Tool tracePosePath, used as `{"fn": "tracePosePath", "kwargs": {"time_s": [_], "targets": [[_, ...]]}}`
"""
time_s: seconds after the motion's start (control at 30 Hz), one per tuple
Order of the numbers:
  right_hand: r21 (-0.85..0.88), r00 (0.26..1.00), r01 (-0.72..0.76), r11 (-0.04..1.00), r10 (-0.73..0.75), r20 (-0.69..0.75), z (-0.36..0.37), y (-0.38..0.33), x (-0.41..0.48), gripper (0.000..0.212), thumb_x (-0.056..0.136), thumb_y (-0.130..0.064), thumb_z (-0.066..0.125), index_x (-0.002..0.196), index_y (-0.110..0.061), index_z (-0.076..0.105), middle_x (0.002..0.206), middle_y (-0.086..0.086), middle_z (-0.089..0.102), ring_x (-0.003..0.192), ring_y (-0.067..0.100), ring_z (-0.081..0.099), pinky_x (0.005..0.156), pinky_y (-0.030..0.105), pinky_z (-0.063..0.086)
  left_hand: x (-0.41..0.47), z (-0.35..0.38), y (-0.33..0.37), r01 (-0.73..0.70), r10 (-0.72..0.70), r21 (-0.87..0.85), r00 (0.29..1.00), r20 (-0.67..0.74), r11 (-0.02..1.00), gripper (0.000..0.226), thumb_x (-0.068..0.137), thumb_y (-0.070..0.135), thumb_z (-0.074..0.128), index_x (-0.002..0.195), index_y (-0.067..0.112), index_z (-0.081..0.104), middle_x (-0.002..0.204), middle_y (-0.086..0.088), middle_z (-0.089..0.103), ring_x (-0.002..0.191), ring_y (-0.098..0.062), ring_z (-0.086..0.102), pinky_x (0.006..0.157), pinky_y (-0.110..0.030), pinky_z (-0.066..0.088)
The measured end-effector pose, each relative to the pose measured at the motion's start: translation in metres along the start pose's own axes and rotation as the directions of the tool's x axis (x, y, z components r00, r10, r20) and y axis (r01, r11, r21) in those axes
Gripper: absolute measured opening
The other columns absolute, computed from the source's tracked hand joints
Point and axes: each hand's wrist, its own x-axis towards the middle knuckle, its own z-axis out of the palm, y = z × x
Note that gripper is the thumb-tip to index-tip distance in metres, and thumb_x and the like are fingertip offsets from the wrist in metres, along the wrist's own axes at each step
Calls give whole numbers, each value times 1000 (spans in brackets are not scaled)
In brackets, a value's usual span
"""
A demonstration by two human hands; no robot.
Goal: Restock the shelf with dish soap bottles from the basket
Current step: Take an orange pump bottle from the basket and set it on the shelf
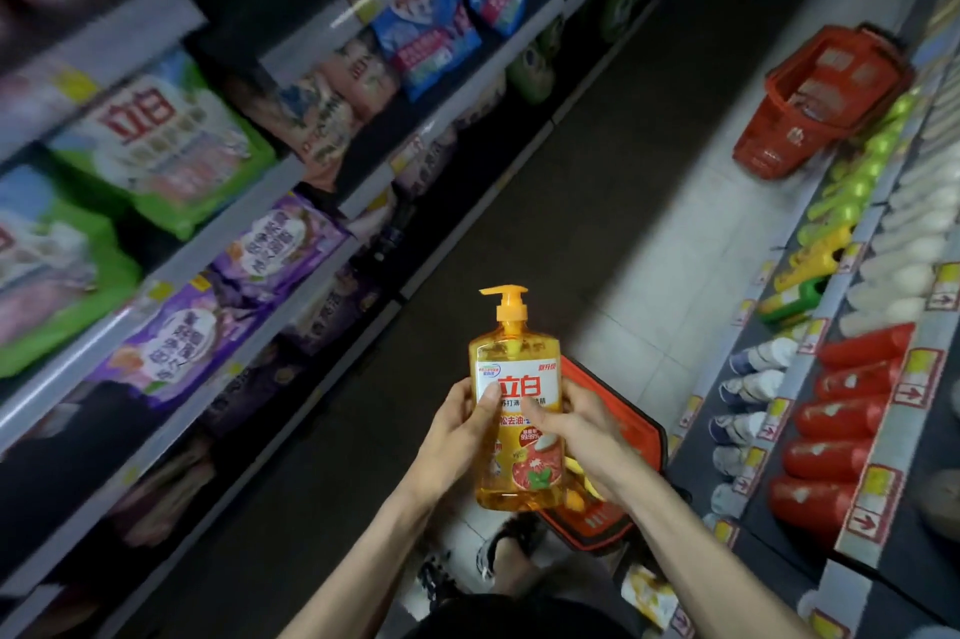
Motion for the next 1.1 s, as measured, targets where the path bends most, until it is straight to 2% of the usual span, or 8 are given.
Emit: {"fn": "tracePosePath", "kwargs": {"time_s": [0.17, 0.27, 0.37, 0.47, 0.57, 0.73, 0.87, 1.1], "targets": [[-83, 995, 82, 993, -77, 68, 63, -40, -11, 45, 88, -31, 85, 128, -19, 68, 112, -1, 81, 104, 20, 78, 97, 48, 62, -45, -51, 23, -139, 136, -34, 987, -90, 990, 60, 94, 50, 63, 141, 14, 55, 127, -10, 76, 116, -31, 75, 105, -59, 56], [-138, 985, 144, 980, -128, 116, 103, -60, -19, 43, 88, -25, 87, 126, -18, 68, 112, 2, 81, 105, 22, 78, 99, 50, 61, -75, -81, 33, -213, 205, -47, 969, -137, 976, 67, 91, 68, 67, 141, 25, 57, 130, -5, 76, 119, -28, 74, 105, -57, 56], [-208, 962, 238, 949, -202, 183, 141, -77, -28, 44, 88, -26, 87, 126, -20, 67, 110, -5, 81, 103, 15, 78, 91, 36, 63, -103, -114, 42, -280, 274, -14, 948, -159, 960, 72, 88, 74, 65, 145, 31, 55, 133, 2, 75, 121, -23, 73, 106, -52, 57], [-264, 932, 326, 908, -261, 252, 181, -92, -36, 45, 87, -31, 86, 127, -27, 64, 109, -15, 80, 103, 5, 76, 78, 20, 61, -131, -147, 53, -337, 343, 65, 916, -206, 939, 58, 99, 64, 56, 149, 35, 52, 135, 9, 73, 122, -15, 72, 106, -46, 58], [-314, 894, 408, 857, -305, 329, 220, -108, -41, 51, 87, -38, 85, 130, -31, 61, 115, -13, 78, 107, 2, 74, 83, 20, 60, -157, -177, 62, -389, 403, 107, 876, -266, 915, 51, 103, 54, 52, 150, 35, 50, 137, 9, 72, 124, -12, 71, 108, -45, 56], [-397, 797, 562, 726, -346, 495, 280, -140, -47, 61, 87, -46, 82, 139, -26, 57, 126, -11, 72, 118, 6, 69, 102, 34, 58, -197, -219, 76, -453, 481, 164, 799, -361, 876, 62, 97, 68, 52, 153, 41, 47, 145, 10, 66, 132, -13, 65, 115, -54, 50], [-398, 680, 700, 593, -380, 627, 319, -171, -48, 64, 79, -54, 83, 132, -28, 60, 124, -12, 72, 118, 5, 68, 102, 32, 58, -219, -243, 87, -489, 543, 242, 701, -463, 838, 44, 110, 48, 48, 151, 31, 52, 142, 8, 69, 132, -11, 65, 113, -47, 53], [-319, 475, 835, 448, -294, 829, 385, -206, -53, 54, 88, -33, 86, 134, -21, 61, 124, -8, 73, 117, 8, 69, 102, 35, 58, -260, -251, 94, -523, 562, 309, 437, -702, 794, 41, 109, 49, 49, 143, 29, 60, 134, 9, 73, 125, -9, 68, 107, -43, 57]]}}
